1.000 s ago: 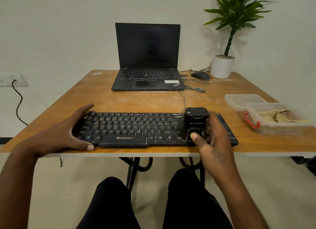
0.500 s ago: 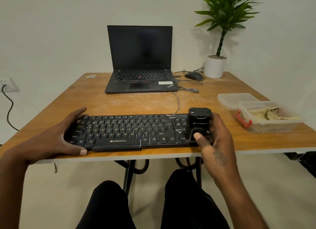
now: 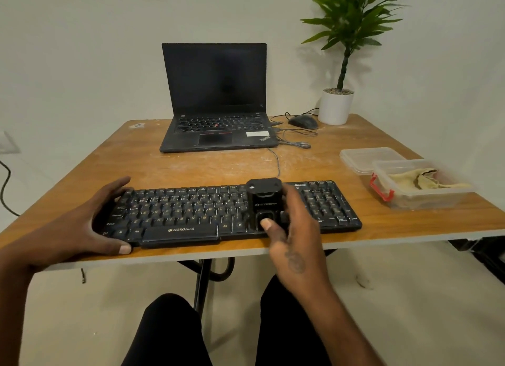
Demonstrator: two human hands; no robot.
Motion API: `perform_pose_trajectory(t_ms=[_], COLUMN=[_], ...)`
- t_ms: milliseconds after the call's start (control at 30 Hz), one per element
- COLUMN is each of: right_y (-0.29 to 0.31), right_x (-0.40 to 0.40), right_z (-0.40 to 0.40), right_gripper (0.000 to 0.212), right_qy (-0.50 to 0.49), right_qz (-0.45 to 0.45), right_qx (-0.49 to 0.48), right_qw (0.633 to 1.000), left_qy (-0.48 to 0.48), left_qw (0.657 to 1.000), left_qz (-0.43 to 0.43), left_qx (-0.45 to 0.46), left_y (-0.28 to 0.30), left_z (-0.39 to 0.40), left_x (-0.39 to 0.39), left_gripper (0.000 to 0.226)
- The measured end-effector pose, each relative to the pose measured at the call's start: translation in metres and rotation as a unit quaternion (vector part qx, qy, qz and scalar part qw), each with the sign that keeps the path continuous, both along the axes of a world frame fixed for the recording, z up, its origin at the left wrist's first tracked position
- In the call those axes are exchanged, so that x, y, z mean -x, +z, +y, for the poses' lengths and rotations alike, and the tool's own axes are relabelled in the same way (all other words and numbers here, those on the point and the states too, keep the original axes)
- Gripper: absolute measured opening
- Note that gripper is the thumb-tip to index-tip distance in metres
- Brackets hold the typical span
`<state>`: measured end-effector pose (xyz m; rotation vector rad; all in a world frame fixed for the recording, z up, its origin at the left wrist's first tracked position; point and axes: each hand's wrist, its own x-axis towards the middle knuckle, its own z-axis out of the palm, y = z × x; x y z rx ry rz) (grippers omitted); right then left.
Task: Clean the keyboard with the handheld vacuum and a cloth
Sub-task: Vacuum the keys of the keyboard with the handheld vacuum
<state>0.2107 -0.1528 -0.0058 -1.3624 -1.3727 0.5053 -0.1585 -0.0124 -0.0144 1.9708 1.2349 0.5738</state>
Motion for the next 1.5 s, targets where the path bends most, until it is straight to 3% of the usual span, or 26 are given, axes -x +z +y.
perform_pose_trajectory(t_ms=[300,633,800,967,1267,1500], right_y=[0.001,-0.007,0.007,0.009,-0.007,0.015], right_x=[-0.045,0.015,-0.032,-0.059,0.015,-0.051], right_z=[-0.005,0.006,-0.006,-0.007,0.008,-0.011], right_gripper=[0.055,0.062,0.07,0.057,0.071,0.067], right_qy=[-0.092,-0.008,-0.041,-0.089,-0.024,-0.022], right_qz=[0.065,-0.022,0.031,0.054,-0.036,0.048], right_qx=[-0.053,0.021,-0.018,-0.049,0.026,-0.02], right_qw=[0.992,0.999,0.999,0.993,0.999,0.998], left_qy=[0.0,-0.003,-0.007,-0.009,-0.006,-0.009], left_qw=[1.0,1.0,1.0,1.0,1.0,1.0], left_qz=[0.006,0.004,-0.001,-0.005,0.0,-0.013], left_qx=[-0.009,0.011,0.006,0.0,0.003,0.004], left_y=[-0.001,-0.001,-0.004,-0.002,-0.002,-0.005], left_z=[0.002,0.005,0.004,0.003,0.003,0.006], left_x=[0.0,0.003,0.004,0.002,0.002,0.003], left_gripper=[0.14,0.141,0.141,0.139,0.141,0.142])
